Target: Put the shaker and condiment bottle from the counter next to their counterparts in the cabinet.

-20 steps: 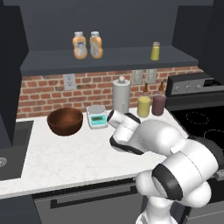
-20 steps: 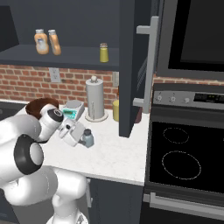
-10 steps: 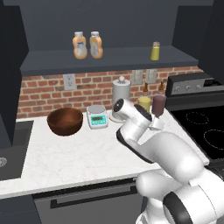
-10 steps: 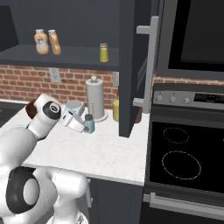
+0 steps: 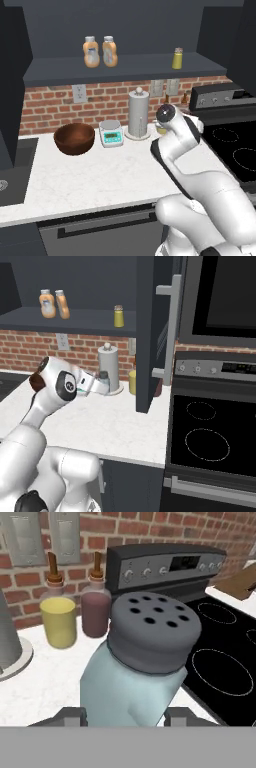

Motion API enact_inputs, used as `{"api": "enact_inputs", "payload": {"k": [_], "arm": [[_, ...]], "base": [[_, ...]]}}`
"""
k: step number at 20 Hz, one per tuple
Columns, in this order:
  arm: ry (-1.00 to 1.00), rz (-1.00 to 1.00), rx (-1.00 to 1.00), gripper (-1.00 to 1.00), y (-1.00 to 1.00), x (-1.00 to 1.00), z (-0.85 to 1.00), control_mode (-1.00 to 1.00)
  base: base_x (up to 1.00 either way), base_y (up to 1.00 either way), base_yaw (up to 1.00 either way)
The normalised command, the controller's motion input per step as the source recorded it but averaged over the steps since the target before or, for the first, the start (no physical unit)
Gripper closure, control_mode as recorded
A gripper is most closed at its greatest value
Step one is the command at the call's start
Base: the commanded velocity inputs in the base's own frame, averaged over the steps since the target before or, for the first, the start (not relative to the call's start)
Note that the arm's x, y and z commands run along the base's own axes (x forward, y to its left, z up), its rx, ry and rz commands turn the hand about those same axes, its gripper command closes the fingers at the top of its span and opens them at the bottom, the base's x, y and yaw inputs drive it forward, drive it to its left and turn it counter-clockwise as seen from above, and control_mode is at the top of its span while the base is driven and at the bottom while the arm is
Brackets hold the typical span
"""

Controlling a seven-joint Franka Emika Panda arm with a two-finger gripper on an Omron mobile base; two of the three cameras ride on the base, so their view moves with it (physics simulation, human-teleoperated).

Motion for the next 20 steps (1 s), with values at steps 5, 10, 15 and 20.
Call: {"api": "enact_inputs", "payload": {"k": [5,10,15,20], "arm": [[-0.12,0.30,0.12,1.00,-0.04,0.00,0.51,-1.00],[-0.02,0.19,0.02,1.00,0.15,0.00,0.21,-1.00],[0.02,0.02,-0.02,1.00,0.02,0.00,0.00,-1.00],[-0.12,0.02,0.00,1.00,0.00,0.00,0.41,-1.00]], "base": [[0.00,0.00,0.00],[0.00,0.00,0.00],[0.00,0.00,0.00],[0.00,0.00,0.00]]}}
